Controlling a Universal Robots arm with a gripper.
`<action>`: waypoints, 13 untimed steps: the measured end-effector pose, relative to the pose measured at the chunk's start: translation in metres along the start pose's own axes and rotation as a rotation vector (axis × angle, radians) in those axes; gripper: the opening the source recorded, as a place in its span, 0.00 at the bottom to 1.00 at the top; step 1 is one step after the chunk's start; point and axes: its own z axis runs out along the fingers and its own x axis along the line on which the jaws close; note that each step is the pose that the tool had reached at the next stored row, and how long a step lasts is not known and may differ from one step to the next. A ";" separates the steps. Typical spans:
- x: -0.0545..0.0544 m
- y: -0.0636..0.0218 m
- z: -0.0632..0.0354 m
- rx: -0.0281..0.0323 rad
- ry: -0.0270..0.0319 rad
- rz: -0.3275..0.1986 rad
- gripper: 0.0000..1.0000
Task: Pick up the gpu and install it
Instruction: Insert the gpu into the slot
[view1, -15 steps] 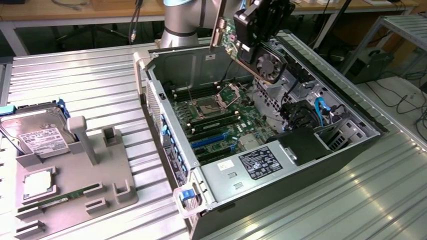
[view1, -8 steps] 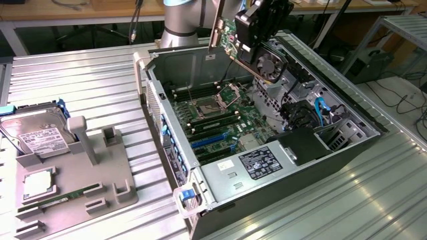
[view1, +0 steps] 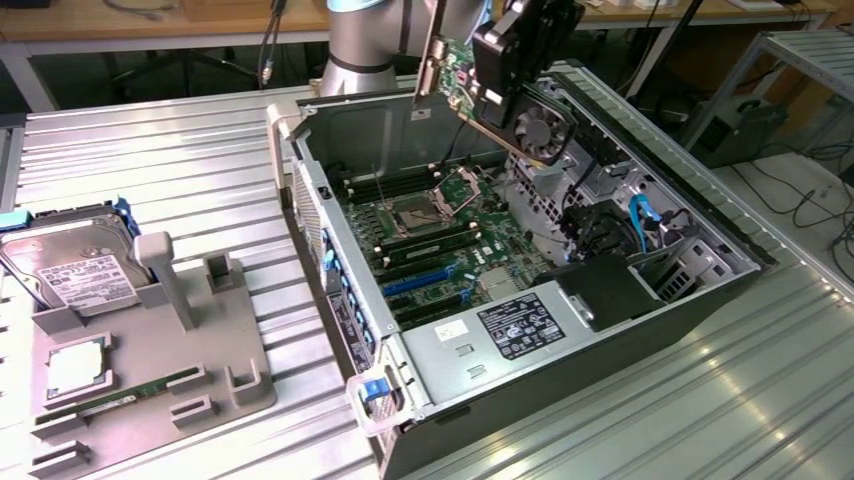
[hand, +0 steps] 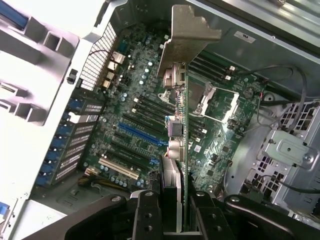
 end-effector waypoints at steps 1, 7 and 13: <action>0.000 0.0000 0.0000 -0.0001 0.0001 -0.005 0.28; 0.000 0.0000 0.0000 -0.0004 0.0016 -0.051 0.28; 0.000 0.0000 0.0000 -0.0008 0.0024 -0.080 0.28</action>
